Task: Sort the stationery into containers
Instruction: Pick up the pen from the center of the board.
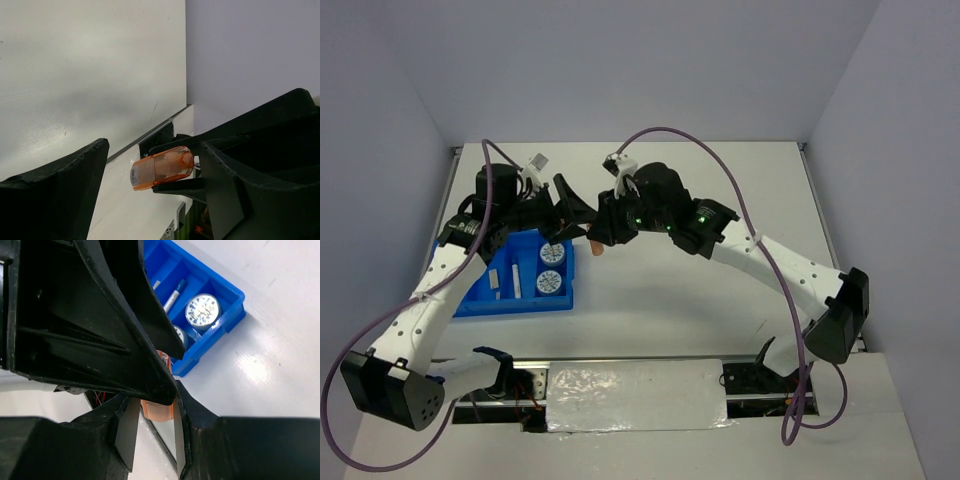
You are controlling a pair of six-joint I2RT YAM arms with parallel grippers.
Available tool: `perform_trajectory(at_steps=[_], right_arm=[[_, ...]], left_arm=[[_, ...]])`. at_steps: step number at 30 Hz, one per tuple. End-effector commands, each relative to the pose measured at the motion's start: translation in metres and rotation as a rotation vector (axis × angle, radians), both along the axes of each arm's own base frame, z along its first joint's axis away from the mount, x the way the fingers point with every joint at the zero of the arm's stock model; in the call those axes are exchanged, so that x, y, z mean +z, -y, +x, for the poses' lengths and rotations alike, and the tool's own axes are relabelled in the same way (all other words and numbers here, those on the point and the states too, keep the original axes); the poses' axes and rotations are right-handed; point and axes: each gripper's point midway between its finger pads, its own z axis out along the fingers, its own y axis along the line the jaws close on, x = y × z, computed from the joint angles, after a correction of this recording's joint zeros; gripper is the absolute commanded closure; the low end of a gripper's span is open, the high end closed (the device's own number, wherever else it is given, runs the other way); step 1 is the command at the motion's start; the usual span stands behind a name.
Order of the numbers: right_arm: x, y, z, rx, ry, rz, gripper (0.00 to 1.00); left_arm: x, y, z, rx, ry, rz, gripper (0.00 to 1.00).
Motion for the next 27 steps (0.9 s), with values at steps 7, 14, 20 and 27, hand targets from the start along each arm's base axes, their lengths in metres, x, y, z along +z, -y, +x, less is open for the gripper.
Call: perform_trajectory(at_steps=[7, 14, 20, 27], right_arm=[[0.004, -0.003, 0.013, -0.064, -0.02, -0.066, 0.85], [0.004, -0.012, 0.013, -0.069, -0.086, -0.071, 0.84], [0.003, -0.019, 0.013, -0.04, -0.122, -0.036, 0.44], [-0.03, 0.072, 0.039, -0.221, -0.171, -0.078, 0.0]], left_arm=[[0.006, 0.008, 0.004, -0.019, 0.032, 0.009, 0.48], [0.006, 0.012, 0.007, -0.046, 0.038, 0.009, 0.85], [0.0, -0.01, 0.02, -0.002, 0.09, 0.201, 1.0], [-0.061, -0.173, 0.042, 0.362, -0.08, 0.938, 1.0]])
